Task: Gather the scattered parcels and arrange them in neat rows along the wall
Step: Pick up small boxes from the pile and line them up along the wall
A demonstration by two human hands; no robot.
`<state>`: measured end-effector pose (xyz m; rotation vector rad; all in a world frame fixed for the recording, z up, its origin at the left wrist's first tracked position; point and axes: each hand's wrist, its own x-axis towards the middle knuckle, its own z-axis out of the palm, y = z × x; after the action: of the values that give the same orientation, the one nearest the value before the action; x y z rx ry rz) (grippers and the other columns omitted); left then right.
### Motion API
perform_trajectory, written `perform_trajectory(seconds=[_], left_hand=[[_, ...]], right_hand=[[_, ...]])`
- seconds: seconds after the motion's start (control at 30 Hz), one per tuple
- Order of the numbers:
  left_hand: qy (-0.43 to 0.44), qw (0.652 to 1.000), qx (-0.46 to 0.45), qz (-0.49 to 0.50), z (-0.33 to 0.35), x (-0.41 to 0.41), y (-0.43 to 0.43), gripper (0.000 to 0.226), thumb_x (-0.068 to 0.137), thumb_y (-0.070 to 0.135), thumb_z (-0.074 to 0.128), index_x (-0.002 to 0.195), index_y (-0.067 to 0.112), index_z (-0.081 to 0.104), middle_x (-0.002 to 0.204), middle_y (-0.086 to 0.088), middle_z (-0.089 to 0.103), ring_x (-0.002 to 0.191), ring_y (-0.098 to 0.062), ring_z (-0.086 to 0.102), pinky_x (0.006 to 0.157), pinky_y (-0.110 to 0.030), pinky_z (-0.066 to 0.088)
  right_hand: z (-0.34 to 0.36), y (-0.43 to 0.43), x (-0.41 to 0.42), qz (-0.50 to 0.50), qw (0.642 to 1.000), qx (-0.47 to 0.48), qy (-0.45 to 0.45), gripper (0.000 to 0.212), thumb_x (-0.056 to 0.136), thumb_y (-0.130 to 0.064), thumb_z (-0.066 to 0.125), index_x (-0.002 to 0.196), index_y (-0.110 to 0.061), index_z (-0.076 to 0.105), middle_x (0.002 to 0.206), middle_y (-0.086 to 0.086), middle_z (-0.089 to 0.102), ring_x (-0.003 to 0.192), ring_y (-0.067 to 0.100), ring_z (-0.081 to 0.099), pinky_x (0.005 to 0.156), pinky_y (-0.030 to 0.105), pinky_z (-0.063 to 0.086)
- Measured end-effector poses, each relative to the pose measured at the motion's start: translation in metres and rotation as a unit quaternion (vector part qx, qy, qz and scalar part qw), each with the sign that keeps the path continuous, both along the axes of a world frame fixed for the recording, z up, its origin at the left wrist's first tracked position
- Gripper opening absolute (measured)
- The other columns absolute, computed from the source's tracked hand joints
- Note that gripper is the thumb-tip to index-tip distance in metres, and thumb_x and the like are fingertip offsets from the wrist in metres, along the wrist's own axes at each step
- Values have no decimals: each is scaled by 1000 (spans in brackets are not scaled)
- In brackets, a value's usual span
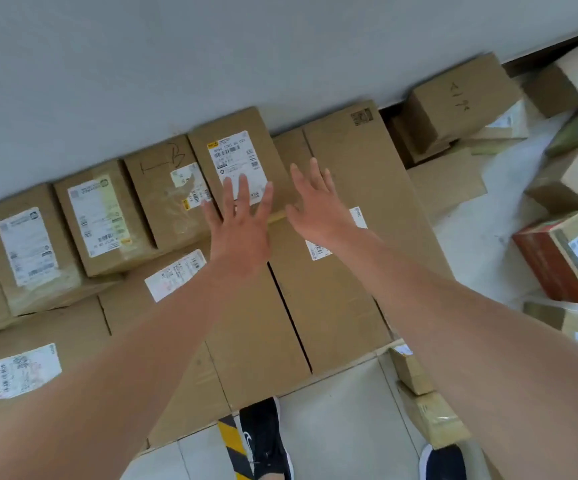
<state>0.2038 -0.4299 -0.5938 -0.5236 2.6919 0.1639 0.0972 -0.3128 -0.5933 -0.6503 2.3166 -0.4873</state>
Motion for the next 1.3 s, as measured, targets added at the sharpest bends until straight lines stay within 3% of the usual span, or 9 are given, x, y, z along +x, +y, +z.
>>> perform_trajectory(seconds=[0.2,0.33,0.47,0.7,0.83,1.03,1.2,1.3], left_hand=[[27,993,99,-58,27,-56,134,65,101,28,34,156,31,-1,165,-8,-1,150,-31,-11,116,-64,-3],[-6,986,138,-94,26,-61,236,64,101,27,33,156,27,1,164,-8,5,151,-30,-4,118,-60,0],[-69,973,168,-142,4,-38,345,66,99,28,36,157,26,3,164,-7,9,151,-28,2,119,-58,5],[-151,946,171,-231,-62,37,502,69,98,35,44,156,23,9,161,-9,18,148,-28,14,114,-59,21],[-208,939,168,-215,-100,77,556,80,97,47,49,156,28,-2,164,-10,5,150,-31,3,114,-64,20],[-206,951,31,-229,-154,117,599,106,85,74,47,154,21,-14,161,-20,0,148,-39,6,107,-66,28],[-158,958,-28,-238,-179,126,600,109,87,62,58,151,22,-21,158,-26,-1,145,-43,10,106,-69,27],[-147,963,0,-226,-180,121,593,112,82,56,68,152,25,-14,151,-26,15,135,-40,26,104,-61,36]], right_hand=[[14,137,-7,-107,994,15,-8,69,100,-34,43,157,-29,5,165,3,-8,151,27,-10,121,46,12],[14,269,12,-188,979,75,-2,69,98,-36,43,157,-27,8,165,8,0,151,32,0,119,48,18],[-9,405,66,-256,957,137,-23,68,99,-42,39,157,-23,9,165,13,4,150,35,3,119,48,15],[-60,588,178,-325,914,226,-90,77,95,-42,47,157,-22,7,164,15,7,149,36,7,118,50,18],[-93,643,220,-332,901,254,-116,86,91,-40,55,157,-23,2,163,17,6,148,40,7,114,54,22],[-152,682,257,-312,893,280,-163,115,83,-50,67,151,-29,-24,162,18,-10,147,44,-2,110,63,24],[-179,674,274,-319,889,298,-137,129,77,-53,73,146,-26,-33,159,22,-2,144,43,7,106,63,30],[-178,673,273,-309,893,317,-87,126,74,-50,71,148,-23,-27,149,22,18,132,39,27,98,56,39]])
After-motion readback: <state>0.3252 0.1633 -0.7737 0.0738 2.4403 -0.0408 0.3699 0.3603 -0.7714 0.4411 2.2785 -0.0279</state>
